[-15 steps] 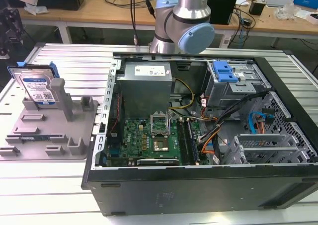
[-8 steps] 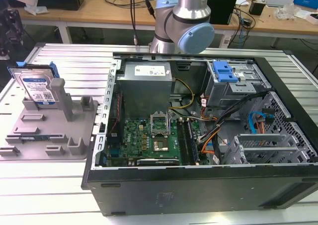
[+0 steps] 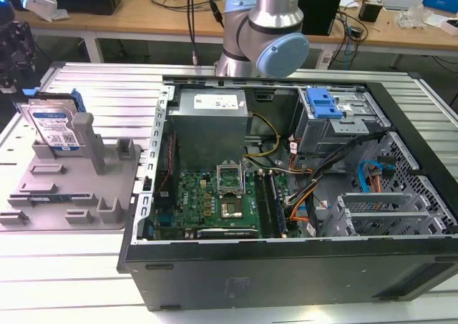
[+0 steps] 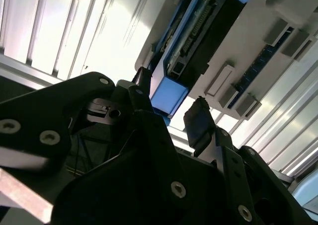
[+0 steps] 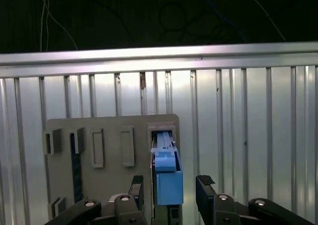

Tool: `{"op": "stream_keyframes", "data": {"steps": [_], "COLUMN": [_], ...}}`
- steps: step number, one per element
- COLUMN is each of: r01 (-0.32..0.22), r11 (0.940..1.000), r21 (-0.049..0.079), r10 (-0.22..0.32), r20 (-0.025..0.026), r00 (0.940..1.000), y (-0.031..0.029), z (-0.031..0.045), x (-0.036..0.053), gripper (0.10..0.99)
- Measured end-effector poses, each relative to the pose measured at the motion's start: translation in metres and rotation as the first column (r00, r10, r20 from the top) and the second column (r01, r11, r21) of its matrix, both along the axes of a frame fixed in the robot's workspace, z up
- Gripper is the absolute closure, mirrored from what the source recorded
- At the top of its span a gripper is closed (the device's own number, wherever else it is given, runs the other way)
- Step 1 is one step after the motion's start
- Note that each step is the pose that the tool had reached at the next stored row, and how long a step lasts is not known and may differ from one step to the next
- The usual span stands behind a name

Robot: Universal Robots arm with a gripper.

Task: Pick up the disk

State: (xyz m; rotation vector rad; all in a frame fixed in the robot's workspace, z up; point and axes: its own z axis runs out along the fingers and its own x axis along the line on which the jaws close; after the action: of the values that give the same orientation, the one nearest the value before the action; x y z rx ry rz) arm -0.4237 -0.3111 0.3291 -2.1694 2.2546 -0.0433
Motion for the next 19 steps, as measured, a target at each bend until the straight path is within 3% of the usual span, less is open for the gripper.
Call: {"op": "stream_keyframes", "data": {"steps": [19], "r01": [-0.020], "r11": [0.9998], "r21": [0.000], "r10": [0.020], "r20": [-0.0001], "r00": [0.9998], "y": [0.0001], "z": [-0.0152], "x": [-0.0015], "gripper": [0.545]}}
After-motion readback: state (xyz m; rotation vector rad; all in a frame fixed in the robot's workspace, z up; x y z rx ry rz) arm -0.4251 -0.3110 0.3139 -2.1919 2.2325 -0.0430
